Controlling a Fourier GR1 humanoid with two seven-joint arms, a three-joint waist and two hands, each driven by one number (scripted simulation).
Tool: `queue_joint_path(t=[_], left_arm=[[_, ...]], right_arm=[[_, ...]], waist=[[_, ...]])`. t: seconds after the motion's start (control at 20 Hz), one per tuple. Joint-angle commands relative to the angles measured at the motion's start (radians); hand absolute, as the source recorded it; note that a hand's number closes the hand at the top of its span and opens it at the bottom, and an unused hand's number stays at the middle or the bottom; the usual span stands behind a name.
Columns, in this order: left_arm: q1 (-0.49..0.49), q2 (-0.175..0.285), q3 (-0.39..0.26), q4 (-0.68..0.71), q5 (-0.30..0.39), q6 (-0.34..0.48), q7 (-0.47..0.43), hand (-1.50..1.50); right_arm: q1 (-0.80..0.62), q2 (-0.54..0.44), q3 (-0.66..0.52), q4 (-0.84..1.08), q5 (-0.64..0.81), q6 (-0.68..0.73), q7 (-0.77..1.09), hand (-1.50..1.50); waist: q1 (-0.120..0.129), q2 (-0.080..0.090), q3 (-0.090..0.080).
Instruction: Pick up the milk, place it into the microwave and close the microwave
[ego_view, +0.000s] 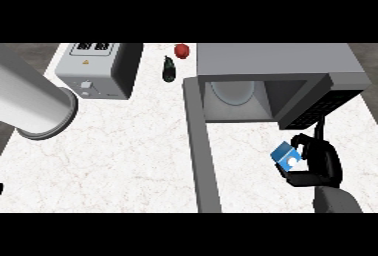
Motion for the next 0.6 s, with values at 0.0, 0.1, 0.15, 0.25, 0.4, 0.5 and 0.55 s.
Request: queue_joint_path(t=[0.0,0.1,0.15,0.25,0.4,0.5,0.55], left_arm=[[0.04,-0.013,0.004,0.01,0.003,-0.022,-0.019,-1.5],[0.048,-0.016,-0.002,0.006,0.004,-0.023,-0.032,-1.5],[-0.029,-0.013,0.002,0.039,-0.02,0.005,-0.005,-1.5],[0.034,-0.012,0.029,-0.019,0.029,-0.016,-0.006,-1.5],[0.03,-0.008,0.034,0.009,0.024,-0.036,-0.018,-1.5],[0.002,0.013,0.068,0.017,0.058,-0.028,0.011,-1.5],[0.033,-0.002,0.061,0.031,0.042,-0.053,-0.02,-1.5]], right_arm=[[-0.002,0.051,0.073,-0.213,0.001,0.004,0.066,1.5],[0.006,0.047,0.086,-0.257,0.046,-0.084,0.102,1.5],[-0.014,0.063,0.098,-0.275,0.043,-0.089,0.132,1.5],[-0.002,0.053,0.102,-0.352,0.052,-0.128,0.195,1.5],[-0.092,0.08,0.13,-0.333,0.12,-0.235,0.27,1.5],[-0.116,0.092,0.145,-0.339,0.145,-0.271,0.305,1.5],[-0.161,0.09,0.133,-0.305,0.154,-0.298,0.348,1.5]], waist=[[0.005,-0.016,-0.014],[0.012,-0.011,-0.013],[0.006,-0.008,-0.012],[0.011,-0.011,-0.013],[0.023,-0.008,-0.012],[0.021,-0.006,-0.012],[0.027,-0.005,-0.012]])
